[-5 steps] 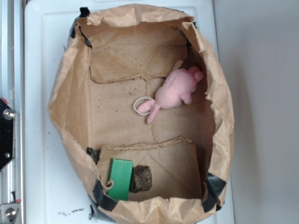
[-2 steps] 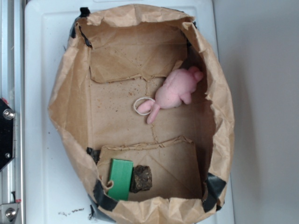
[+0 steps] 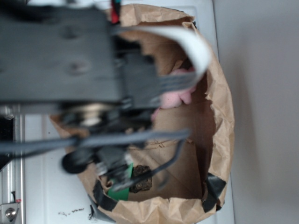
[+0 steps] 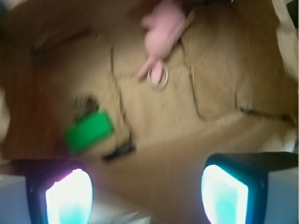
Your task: Grab the pink bunny.
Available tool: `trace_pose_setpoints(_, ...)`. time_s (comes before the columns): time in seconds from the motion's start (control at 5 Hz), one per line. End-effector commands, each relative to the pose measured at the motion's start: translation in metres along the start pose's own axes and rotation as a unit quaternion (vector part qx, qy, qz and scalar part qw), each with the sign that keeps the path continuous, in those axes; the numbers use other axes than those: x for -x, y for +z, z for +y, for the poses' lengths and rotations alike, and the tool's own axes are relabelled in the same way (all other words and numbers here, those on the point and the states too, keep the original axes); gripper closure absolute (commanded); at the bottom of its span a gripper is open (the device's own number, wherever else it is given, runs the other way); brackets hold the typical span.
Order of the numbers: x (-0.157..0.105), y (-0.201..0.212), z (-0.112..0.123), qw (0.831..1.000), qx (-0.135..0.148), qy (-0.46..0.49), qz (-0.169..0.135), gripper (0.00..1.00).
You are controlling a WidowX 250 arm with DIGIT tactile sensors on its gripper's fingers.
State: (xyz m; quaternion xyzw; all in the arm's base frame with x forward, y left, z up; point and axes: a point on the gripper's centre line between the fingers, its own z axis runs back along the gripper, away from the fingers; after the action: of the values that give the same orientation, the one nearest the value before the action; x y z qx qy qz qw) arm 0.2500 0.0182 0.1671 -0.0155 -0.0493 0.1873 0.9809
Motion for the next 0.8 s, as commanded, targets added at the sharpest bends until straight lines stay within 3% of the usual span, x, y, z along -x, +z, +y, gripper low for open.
trace_pose_setpoints(0.0,-0.043,-0.019,0.034,0.983,0.063,0.144,-0.096,0.00)
trace_pose_setpoints(0.2,-0.046,-0.028,0.045,0.979,0.054,0.162,-0.115,0.00)
trace_pose_setpoints(0.6,-0.046,-0.028,0.045,0.979,0.054,0.162,-0.115,0.00)
